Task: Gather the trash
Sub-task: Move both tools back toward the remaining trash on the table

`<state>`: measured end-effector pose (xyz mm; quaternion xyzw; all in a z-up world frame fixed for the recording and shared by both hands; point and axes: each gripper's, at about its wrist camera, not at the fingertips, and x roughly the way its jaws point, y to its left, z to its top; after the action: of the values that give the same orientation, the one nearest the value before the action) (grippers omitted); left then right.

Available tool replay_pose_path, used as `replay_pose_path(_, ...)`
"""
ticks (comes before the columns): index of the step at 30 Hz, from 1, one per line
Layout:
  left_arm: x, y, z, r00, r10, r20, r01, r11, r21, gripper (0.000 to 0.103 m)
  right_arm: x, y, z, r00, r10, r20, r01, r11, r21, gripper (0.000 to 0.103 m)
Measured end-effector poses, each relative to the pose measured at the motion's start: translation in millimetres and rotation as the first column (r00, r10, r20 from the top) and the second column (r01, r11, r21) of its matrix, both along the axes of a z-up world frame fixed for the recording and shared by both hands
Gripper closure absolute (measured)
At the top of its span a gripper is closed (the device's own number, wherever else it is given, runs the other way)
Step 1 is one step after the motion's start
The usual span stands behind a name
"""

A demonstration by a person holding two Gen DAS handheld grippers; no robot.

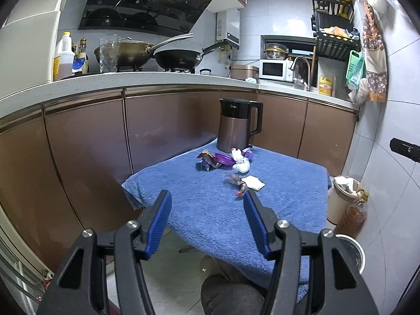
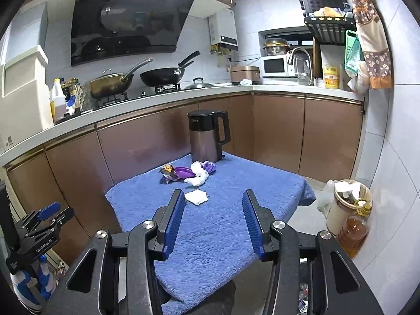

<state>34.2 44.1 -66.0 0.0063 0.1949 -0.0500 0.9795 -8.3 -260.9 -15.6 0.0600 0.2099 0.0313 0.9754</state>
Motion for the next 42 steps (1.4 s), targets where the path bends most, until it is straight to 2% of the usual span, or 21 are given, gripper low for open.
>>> replay_pose_path(13, 27.9, -7.8, -10.8, 0.998, 0.035, -0.045, -0.033, 0.998, 0.048, 0.048, 34.8, -6.0, -13.9, 0.999, 0.020, -0.037, -0.019, 0.999, 0.029, 0.057)
replay_pose_path(22, 59.7, -17.0, -23.0, 0.994, 0.035, -0.102, -0.026, 0.996, 0.090, 0.048, 64.9, -8.2, -21.8, 0.998, 0.037, -0.055, -0.035, 0.999, 0.038, 0.057)
replay_pose_path(30, 96.5, -22.1, -37.1, 0.986, 0.037, -0.165, -0.015, 0.991, 0.131, 0.048, 104.4, -9.3, -40.8, 0.994, 0.061, -0.096, -0.056, 0.997, 0.053, 0.057)
replay_pose_path(34, 123.2, -22.6, -44.8, 0.978, -0.002, -0.209, 0.024, 0.995, 0.100, 0.048, 132.8, -10.2, -52.5, 0.989, 0.077, -0.124, -0.071, 0.996, 0.053, 0.057)
replay_pose_path(42, 211.4, -24.8, -59.8, 0.939, -0.144, -0.313, 0.130, 0.989, -0.065, 0.048, 196.2, -9.5, -77.5, 0.979, 0.116, -0.168, -0.107, 0.992, 0.060, 0.057)
